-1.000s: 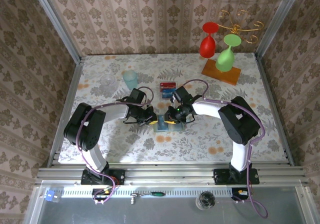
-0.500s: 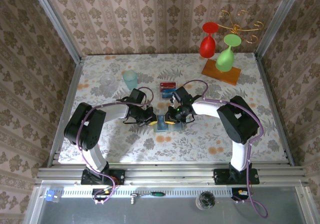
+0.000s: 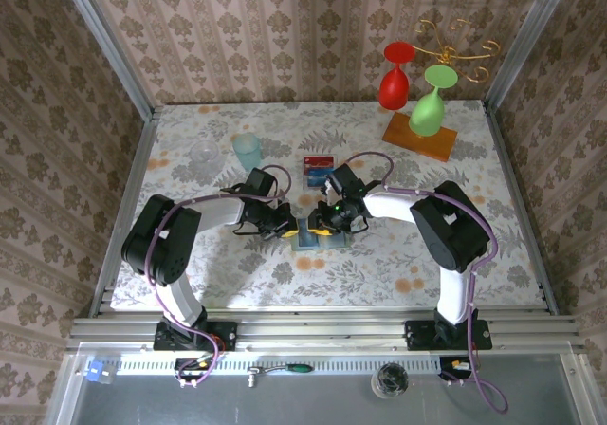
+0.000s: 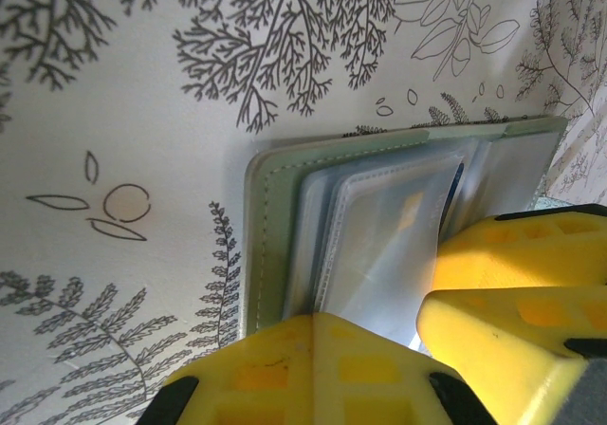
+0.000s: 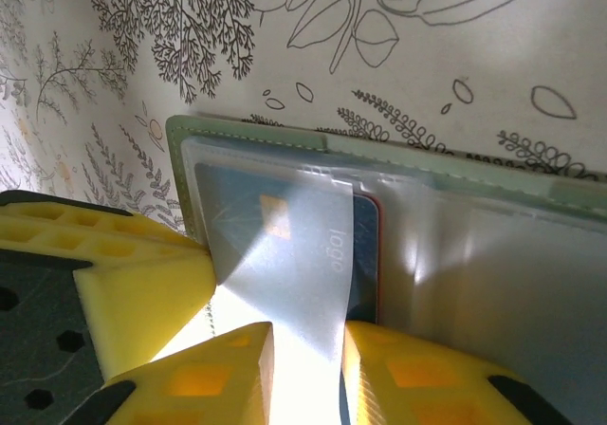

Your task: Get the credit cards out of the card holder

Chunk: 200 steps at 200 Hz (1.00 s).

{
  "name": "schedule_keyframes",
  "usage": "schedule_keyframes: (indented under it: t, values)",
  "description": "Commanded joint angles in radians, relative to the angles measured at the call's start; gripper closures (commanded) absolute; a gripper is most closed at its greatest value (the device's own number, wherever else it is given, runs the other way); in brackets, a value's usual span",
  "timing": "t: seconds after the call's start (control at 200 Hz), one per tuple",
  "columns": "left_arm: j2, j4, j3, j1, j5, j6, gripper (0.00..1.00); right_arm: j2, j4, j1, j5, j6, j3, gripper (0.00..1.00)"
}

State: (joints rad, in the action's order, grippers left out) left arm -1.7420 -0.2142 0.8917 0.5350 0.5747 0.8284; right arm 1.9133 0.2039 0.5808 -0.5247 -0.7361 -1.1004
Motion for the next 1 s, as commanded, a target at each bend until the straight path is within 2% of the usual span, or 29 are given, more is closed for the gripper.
schedule_keyframes:
  t: [0.0,0.45,0.995]
  values:
    - [-0.016,-0.031,0.024,-0.003,-0.009,-0.026,1.00,0.016,0.040,0.005,0.039,0.008,-0.004,0.71]
    - [-0.010,-0.037,0.027,-0.004,-0.007,-0.034,1.00,-0.022,0.119,0.005,0.119,0.042,-0.014,0.70]
    - [0.004,-0.047,0.042,-0.004,-0.010,-0.032,1.00,-0.046,0.149,0.005,0.140,0.063,-0.027,0.71]
